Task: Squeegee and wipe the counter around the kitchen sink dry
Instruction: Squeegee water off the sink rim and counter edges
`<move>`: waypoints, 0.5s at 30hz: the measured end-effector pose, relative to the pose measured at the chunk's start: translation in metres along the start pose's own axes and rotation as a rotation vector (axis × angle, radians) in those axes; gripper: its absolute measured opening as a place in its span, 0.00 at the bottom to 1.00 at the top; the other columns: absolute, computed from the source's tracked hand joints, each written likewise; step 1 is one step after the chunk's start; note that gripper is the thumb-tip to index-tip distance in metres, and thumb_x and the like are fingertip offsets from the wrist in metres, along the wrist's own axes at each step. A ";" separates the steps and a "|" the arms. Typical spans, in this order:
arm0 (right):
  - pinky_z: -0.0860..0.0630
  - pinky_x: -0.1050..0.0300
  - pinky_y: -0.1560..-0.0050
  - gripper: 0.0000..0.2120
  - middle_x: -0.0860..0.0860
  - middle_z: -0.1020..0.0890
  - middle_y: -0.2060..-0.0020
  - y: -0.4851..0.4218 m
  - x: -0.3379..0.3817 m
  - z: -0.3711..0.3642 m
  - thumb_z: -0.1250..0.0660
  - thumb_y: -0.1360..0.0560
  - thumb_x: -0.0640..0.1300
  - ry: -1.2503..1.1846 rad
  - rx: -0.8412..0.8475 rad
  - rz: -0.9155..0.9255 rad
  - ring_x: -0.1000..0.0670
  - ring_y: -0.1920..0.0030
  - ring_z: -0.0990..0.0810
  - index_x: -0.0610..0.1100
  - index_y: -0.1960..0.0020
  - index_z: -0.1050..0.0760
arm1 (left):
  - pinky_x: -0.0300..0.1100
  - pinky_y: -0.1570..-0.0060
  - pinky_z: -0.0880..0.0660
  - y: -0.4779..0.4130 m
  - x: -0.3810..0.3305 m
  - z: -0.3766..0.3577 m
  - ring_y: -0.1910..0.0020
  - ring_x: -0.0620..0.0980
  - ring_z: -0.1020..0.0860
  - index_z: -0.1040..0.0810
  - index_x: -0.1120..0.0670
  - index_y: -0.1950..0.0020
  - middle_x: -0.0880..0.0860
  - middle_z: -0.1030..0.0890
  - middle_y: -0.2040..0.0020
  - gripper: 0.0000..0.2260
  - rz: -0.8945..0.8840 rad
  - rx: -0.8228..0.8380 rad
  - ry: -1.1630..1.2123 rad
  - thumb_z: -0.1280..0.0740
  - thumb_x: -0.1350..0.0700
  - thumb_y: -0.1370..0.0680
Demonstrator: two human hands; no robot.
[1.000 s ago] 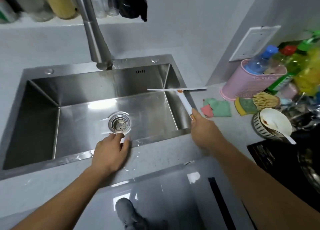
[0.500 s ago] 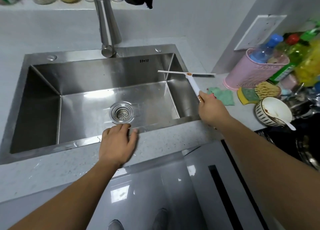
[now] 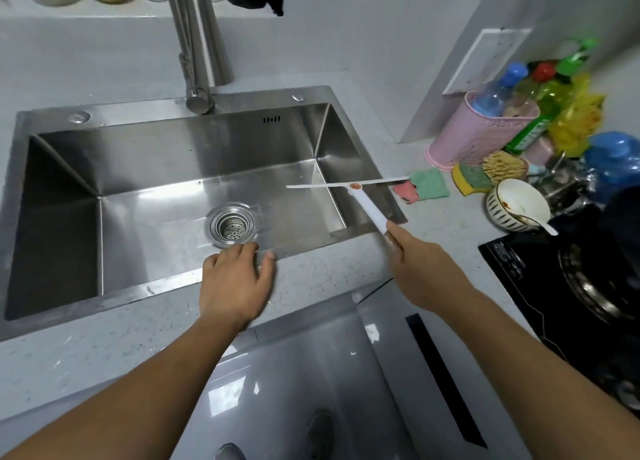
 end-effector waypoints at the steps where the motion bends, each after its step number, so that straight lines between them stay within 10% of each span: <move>1: 0.27 0.54 0.70 0.22 0.47 0.20 0.63 0.004 0.000 0.006 0.48 0.16 0.46 -0.013 -0.010 0.009 0.49 0.67 0.24 0.53 0.23 0.40 | 0.53 0.39 0.34 0.000 0.000 0.000 0.44 0.56 0.23 0.23 0.51 0.39 0.54 0.18 0.45 0.23 -0.001 -0.002 0.008 0.51 0.39 0.17; 15: 0.21 0.46 0.62 0.20 0.50 0.18 0.63 0.030 -0.006 0.009 0.46 0.17 0.52 -0.113 0.000 -0.005 0.47 0.64 0.21 0.61 0.26 0.35 | 0.51 0.32 0.36 0.002 0.002 0.004 0.38 0.56 0.26 0.24 0.52 0.34 0.54 0.20 0.39 0.21 -0.018 0.003 0.172 0.48 0.43 0.19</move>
Point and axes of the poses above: each hand's wrist, its own y-axis away from the middle knuckle, its own z-axis out of the back of the hand, x = y × z, the point moved 6 cm from there along -y, towards the middle knuckle
